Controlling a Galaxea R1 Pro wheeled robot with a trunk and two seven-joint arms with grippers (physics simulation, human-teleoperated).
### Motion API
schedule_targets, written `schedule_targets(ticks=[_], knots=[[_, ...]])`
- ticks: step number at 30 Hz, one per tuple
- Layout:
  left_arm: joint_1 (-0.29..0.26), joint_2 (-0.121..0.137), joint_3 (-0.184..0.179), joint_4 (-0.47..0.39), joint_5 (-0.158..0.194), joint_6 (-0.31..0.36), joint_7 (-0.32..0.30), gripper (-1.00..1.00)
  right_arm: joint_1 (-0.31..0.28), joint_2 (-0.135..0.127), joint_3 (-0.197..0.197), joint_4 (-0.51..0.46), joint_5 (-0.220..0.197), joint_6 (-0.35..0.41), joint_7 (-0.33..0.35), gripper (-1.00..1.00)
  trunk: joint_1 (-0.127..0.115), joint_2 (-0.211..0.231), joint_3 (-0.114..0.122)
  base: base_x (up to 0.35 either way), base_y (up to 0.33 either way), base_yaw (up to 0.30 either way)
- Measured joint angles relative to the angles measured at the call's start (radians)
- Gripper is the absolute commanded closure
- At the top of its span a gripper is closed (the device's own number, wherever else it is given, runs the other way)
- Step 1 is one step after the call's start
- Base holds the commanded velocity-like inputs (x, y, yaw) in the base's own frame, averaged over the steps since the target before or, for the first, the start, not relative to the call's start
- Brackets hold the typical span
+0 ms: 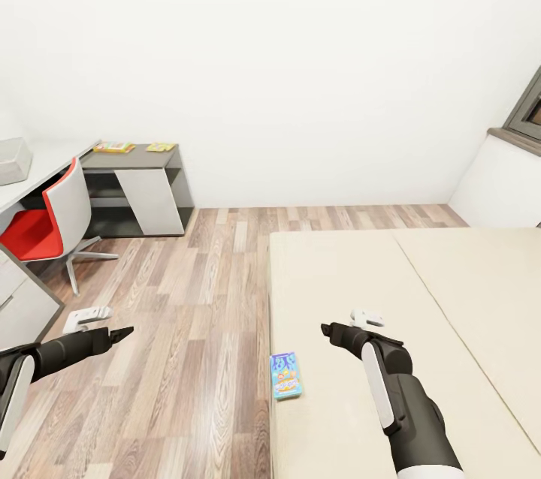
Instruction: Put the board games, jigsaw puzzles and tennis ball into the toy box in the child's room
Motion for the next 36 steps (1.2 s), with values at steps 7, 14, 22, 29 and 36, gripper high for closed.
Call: schedule_targets(ticks=[7,14,22,29,36], knots=[[0.0,0.0,0.0,0.0,0.0,0.0,0.0,-1.0,0.0,0.0,0.0,0.0,0.0,-0.001,0.0,-1.0,0.0,0.0,0.0,0.0,0.004,0.0],[0.0,0.0,0.0,0.0,0.0,0.001,0.001,-1.0,0.0,0.0,0.001,0.0,0.0,-0.002,0.0,-1.0,0.0,0.0,0.0,0.0,0.099,0.0],[0.0,0.001,0.0,0.0,0.0,0.002,0.0,-1.0,0.0,0.0,0.017,0.0,0.001,-0.003,0.0,-1.0,0.0,0.0,0.0,0.0,0.168,0.0],[0.0,0.001,0.0,0.0,0.0,0.001,0.0,-1.0,0.0,0.0,0.033,0.0,0.001,-0.007,-0.001,-1.0,0.0,0.0,0.0,0.0,0.177,0.0],[0.0,0.001,0.0,0.0,0.0,0.002,0.0,-1.0,0.0,0.0,0.035,0.0,0.0,-0.008,-0.001,-1.0,0.0,0.0,0.0,0.0,0.178,0.0]])
